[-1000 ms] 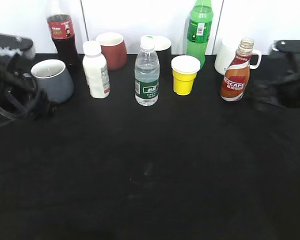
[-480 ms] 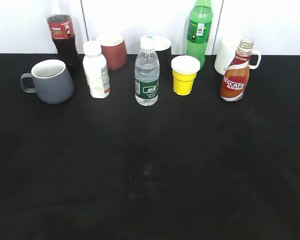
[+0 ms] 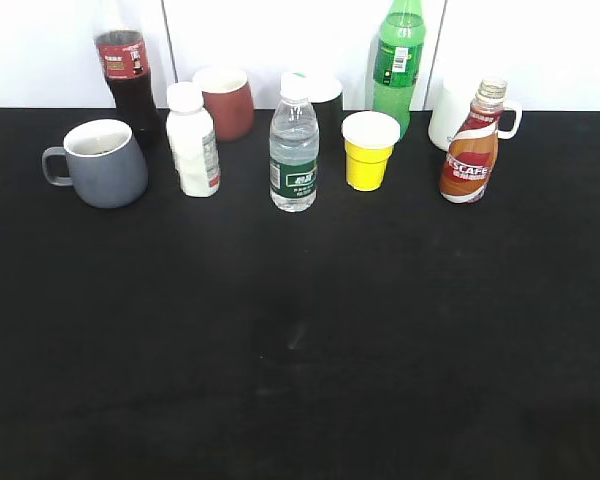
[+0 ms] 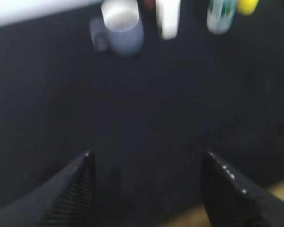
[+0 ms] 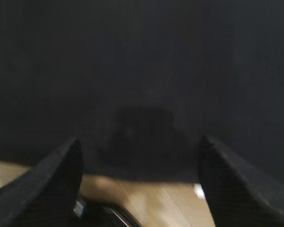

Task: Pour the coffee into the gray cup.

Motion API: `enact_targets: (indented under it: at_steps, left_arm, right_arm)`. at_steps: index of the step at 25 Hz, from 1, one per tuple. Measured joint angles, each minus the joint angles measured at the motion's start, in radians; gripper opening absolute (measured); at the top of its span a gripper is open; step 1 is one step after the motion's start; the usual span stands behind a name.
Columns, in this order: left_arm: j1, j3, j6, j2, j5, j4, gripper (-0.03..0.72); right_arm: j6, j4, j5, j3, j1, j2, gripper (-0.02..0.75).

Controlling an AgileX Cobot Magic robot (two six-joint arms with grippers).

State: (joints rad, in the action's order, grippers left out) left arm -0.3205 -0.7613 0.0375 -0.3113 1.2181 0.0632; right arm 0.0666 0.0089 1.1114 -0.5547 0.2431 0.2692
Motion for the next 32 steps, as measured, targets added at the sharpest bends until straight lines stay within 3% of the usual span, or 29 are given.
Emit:
enact_targets:
  at_steps: [3, 9, 26, 28, 30, 32]
  left_arm:
    - [0.000, 0.167, 0.000, 0.007, 0.001, 0.000, 0.527]
    - [0.000, 0.236, -0.003, 0.007, -0.155, -0.023, 0.526]
    - [0.007, 0.242, -0.003, 0.015, -0.154, -0.027, 0.515]
    - [0.065, 0.242, -0.003, 0.061, -0.154, -0.027, 0.515]
    - [0.176, 0.242, -0.003, 0.139, -0.154, -0.027, 0.515]
    - [0.269, 0.242, -0.003, 0.232, -0.154, -0.028, 0.503]
  right_arm:
    - [0.000, -0.009, -0.040, 0.048, 0.000, -0.037, 0.564]
    - [0.000, -0.014, -0.050, 0.052, 0.000, -0.037, 0.522]
    - [0.000, -0.014, -0.054, 0.052, -0.005, -0.038, 0.517]
    - [0.000, -0.009, -0.057, 0.052, -0.078, -0.043, 0.516]
    - [0.000, -0.009, -0.060, 0.053, -0.186, -0.101, 0.516]
    - [0.000, -0.009, -0.062, 0.053, -0.243, -0.209, 0.516]
